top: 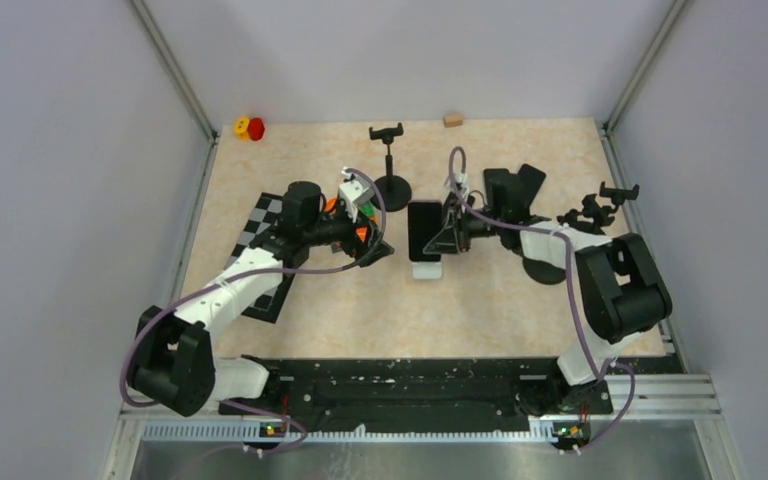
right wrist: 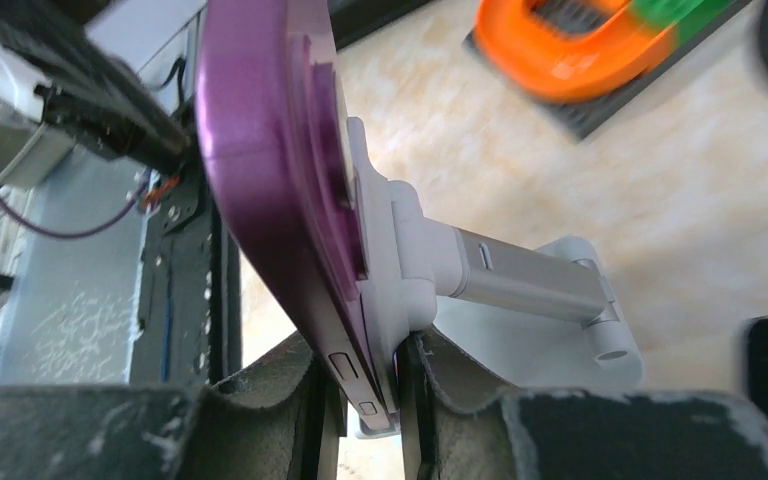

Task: Place the phone on the phone stand
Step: Pick up the phone stand with the phone at the center of the board, then place the phone stand with the phone at the center of the board.

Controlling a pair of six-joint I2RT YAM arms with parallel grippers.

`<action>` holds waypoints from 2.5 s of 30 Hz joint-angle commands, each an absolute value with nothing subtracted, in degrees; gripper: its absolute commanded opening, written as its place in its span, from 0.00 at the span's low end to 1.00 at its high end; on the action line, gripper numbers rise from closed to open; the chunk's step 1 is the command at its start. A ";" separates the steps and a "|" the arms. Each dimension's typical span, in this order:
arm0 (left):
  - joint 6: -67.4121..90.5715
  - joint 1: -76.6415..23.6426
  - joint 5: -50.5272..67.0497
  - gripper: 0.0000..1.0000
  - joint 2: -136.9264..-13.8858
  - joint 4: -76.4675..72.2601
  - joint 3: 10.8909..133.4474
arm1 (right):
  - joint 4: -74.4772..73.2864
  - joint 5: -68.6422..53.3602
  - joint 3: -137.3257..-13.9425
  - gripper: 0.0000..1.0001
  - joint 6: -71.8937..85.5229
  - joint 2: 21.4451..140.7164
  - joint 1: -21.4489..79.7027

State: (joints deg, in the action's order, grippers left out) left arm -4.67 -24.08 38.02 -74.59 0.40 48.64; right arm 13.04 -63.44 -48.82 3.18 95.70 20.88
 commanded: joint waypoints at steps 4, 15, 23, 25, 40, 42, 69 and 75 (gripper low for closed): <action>-5.16 -24.08 38.32 0.99 -72.32 -1.13 48.74 | 11.68 -64.67 -64.68 0.00 2.14 94.43 14.71; -4.96 -23.95 38.08 0.99 -69.97 -0.50 49.00 | 9.94 -58.10 -84.96 0.00 4.99 108.75 11.39; -5.23 -23.93 38.84 0.99 -69.60 -0.75 48.61 | 9.42 -58.05 -96.69 0.00 7.11 119.67 10.76; -5.36 -23.91 38.88 0.99 -69.64 -0.70 48.68 | 8.70 -58.82 -99.68 0.00 7.45 122.51 10.64; -7.29 -23.82 38.68 0.99 -70.77 -0.26 48.42 | 9.55 -64.10 -115.10 0.00 13.25 138.39 8.40; -7.38 -23.73 38.50 0.99 -70.87 -0.26 48.71 | 10.10 -65.63 -116.92 0.00 14.84 140.46 7.99; -6.43 -23.22 38.68 0.99 -69.44 1.67 49.10 | 2.16 -61.26 -108.51 0.89 6.93 133.49 5.37; -4.54 -22.85 37.36 0.99 -68.82 1.53 49.52 | 2.06 -59.94 -103.59 0.93 6.32 124.13 3.61</action>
State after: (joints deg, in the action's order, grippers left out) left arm -5.91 -23.35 38.00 -70.98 2.48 48.62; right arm 0.84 -61.08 -105.56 8.69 135.87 5.52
